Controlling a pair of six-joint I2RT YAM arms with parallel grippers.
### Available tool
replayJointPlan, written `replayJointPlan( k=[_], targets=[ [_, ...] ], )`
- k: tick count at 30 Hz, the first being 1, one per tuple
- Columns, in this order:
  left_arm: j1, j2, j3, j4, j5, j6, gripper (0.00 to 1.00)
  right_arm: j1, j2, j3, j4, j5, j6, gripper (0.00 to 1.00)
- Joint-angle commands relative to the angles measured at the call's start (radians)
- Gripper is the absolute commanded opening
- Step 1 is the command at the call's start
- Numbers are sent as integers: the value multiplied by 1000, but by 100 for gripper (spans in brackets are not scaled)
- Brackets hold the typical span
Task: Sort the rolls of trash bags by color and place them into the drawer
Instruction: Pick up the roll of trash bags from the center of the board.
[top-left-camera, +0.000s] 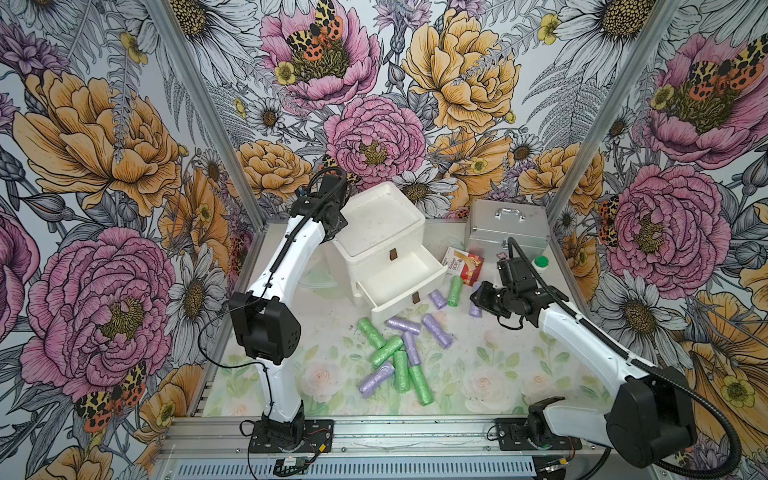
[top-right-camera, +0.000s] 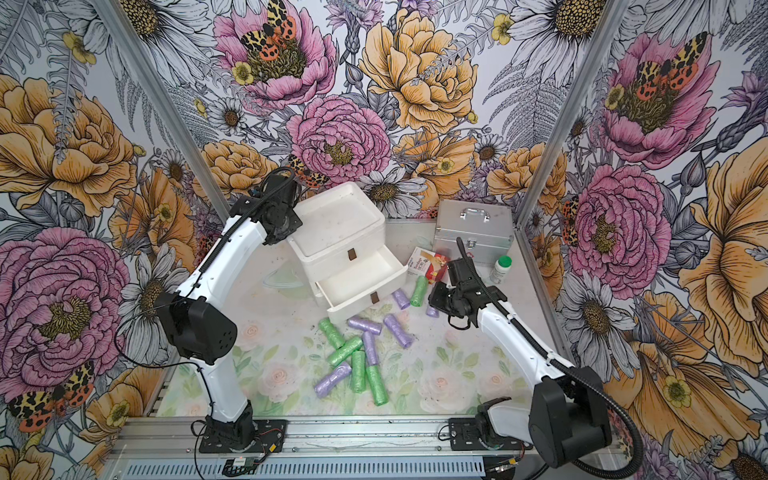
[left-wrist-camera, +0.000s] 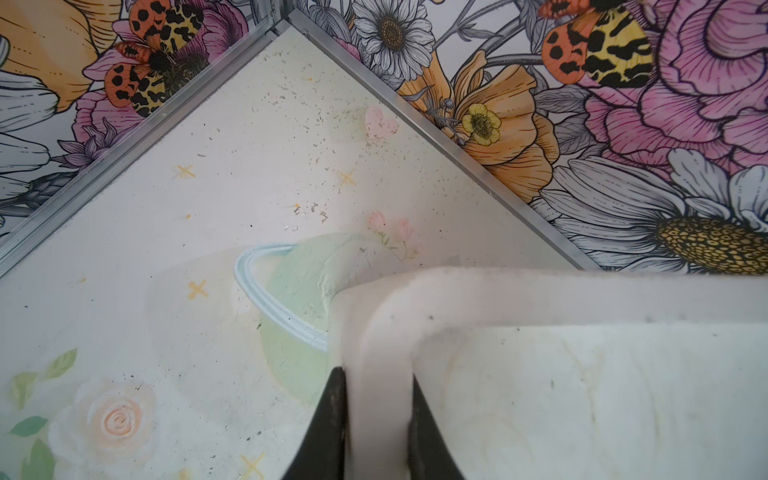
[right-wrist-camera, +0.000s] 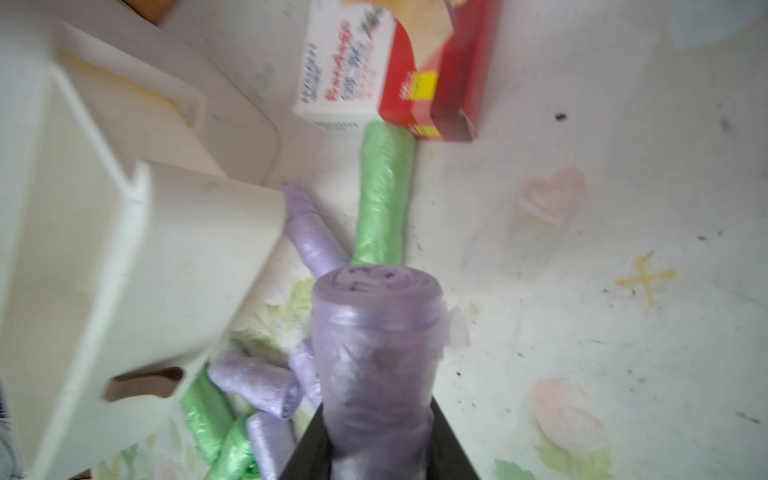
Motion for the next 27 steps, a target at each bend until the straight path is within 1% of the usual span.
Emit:
replayJointPlan(
  k=[1, 3, 8, 12, 16, 21, 27],
  targets=[
    [-36, 108, -49, -32, 289, -155, 0, 41, -16, 88, 79, -55, 170, 32],
    [-41, 110, -45, -31, 290, -154, 0, 74, 2, 131, 108, -37, 236, 32],
    [-45, 109, -49, -33, 290, -156, 0, 166, 93, 237, 140, 69, 386, 32],
    [-45, 100, -53, -33, 290, -155, 0, 215, 195, 329, 167, 101, 440, 33],
    [-45, 95, -56, -33, 294, -155, 0, 235, 294, 389, 188, 104, 490, 33],
    [-45, 97, -62, -32, 296, -153, 0, 256, 386, 420, 217, 107, 537, 33],
    [-47, 102, -62, -32, 300, -152, 0, 284, 445, 428, 252, 98, 582, 35]
  ],
)
